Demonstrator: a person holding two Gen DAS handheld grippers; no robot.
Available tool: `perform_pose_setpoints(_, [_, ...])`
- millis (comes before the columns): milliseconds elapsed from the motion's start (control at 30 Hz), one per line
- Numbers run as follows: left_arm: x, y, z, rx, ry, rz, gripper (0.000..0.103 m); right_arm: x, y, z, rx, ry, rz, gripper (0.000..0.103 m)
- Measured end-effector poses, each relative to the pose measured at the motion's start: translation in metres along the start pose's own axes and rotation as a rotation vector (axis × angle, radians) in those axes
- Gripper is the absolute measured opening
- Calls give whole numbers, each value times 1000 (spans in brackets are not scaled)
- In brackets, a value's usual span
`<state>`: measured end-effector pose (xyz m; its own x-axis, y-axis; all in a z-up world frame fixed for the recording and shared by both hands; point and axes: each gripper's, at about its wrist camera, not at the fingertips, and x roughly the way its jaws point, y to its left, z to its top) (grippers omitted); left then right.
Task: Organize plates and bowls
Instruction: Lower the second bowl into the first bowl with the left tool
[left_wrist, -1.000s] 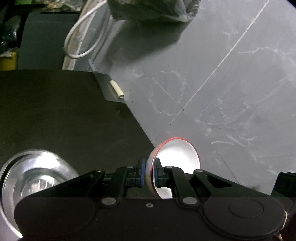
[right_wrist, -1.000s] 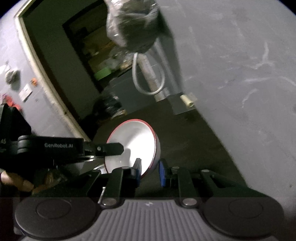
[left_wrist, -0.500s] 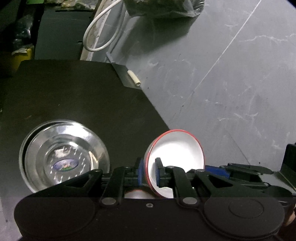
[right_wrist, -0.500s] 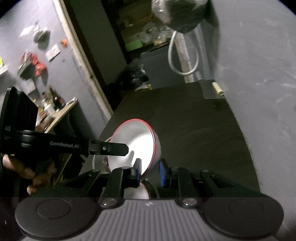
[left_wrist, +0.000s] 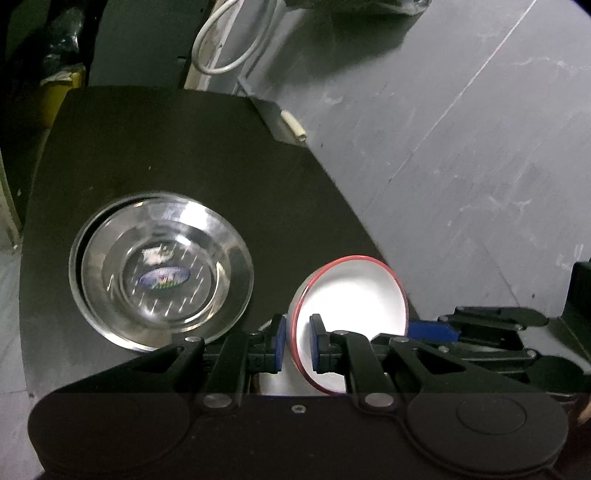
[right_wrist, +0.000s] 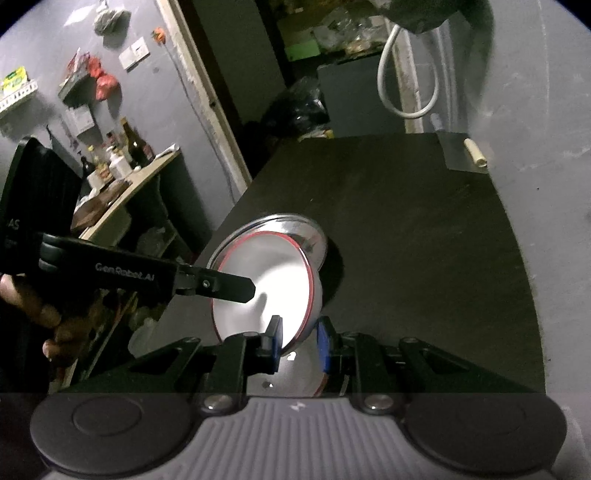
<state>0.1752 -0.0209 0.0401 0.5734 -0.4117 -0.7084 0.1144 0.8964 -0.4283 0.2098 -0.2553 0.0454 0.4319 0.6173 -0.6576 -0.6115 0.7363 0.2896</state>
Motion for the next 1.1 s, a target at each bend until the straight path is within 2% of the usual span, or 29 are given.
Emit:
perform_pose_setpoints(333, [7, 4, -8, -6, 68, 9, 13, 9, 1, -6, -17, 76, 4, 23])
perform_pose_setpoints(567, [17, 0, -15, 12, 149, 22, 13, 13, -3, -10, -6, 108, -2, 23])
perform_pose_setpoints(1100, [23, -3, -13, 28, 200, 43, 13, 21, -7, -11, -16, 148, 5, 23])
